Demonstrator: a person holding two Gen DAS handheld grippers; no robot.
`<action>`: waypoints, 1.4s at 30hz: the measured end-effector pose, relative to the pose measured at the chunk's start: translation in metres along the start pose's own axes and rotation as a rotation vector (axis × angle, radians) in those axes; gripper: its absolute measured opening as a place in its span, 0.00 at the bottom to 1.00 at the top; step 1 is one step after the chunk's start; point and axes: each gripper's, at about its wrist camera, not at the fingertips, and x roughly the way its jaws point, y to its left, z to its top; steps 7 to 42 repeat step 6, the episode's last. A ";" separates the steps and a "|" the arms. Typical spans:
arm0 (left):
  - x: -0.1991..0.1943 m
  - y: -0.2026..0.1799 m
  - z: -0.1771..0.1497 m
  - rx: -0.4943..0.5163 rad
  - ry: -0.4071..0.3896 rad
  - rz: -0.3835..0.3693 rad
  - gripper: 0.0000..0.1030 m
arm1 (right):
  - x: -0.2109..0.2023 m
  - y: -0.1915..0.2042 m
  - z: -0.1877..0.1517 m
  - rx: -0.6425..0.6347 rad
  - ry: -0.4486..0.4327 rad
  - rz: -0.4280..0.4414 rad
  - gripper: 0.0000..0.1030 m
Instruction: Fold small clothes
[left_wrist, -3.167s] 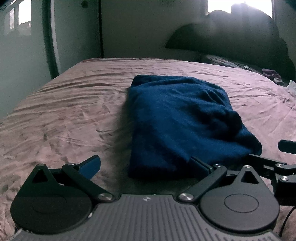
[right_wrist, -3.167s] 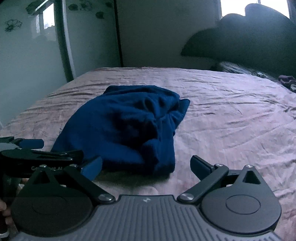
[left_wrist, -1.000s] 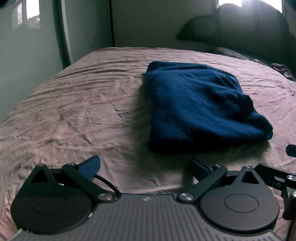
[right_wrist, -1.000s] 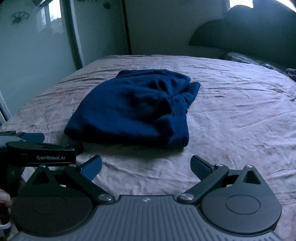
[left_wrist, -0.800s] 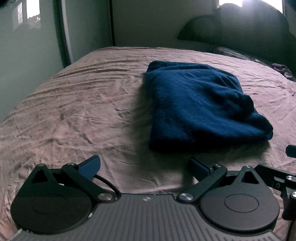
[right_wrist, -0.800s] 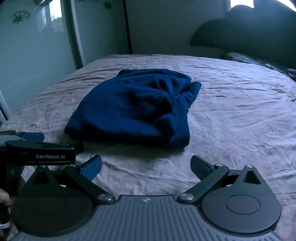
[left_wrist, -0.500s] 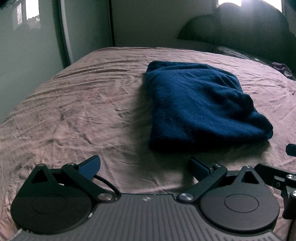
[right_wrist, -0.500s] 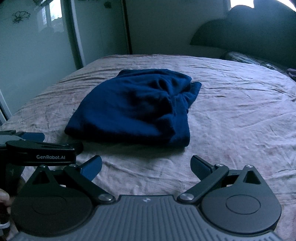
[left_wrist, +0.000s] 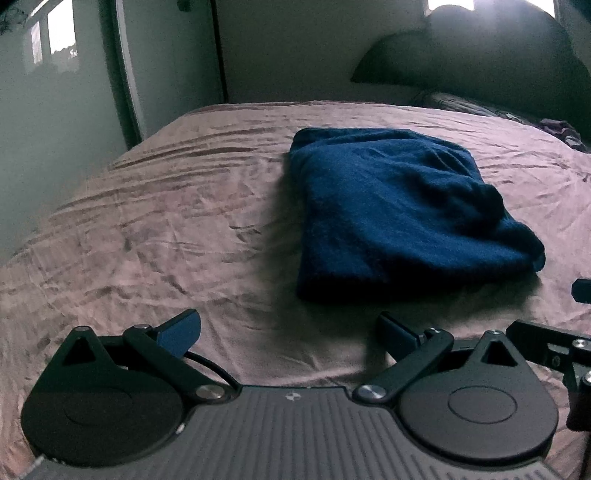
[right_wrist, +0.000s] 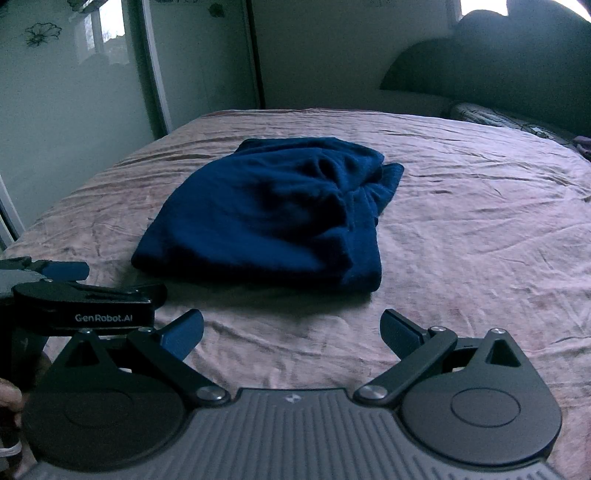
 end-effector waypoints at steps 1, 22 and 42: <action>0.000 0.000 0.000 0.003 -0.004 0.001 0.99 | 0.000 0.000 0.000 0.000 -0.001 0.001 1.00; 0.000 0.000 0.001 0.008 -0.009 0.001 0.99 | 0.001 0.000 0.000 0.006 0.002 0.010 1.00; 0.000 0.000 0.001 0.008 -0.009 0.001 0.99 | 0.001 0.000 0.000 0.006 0.002 0.010 1.00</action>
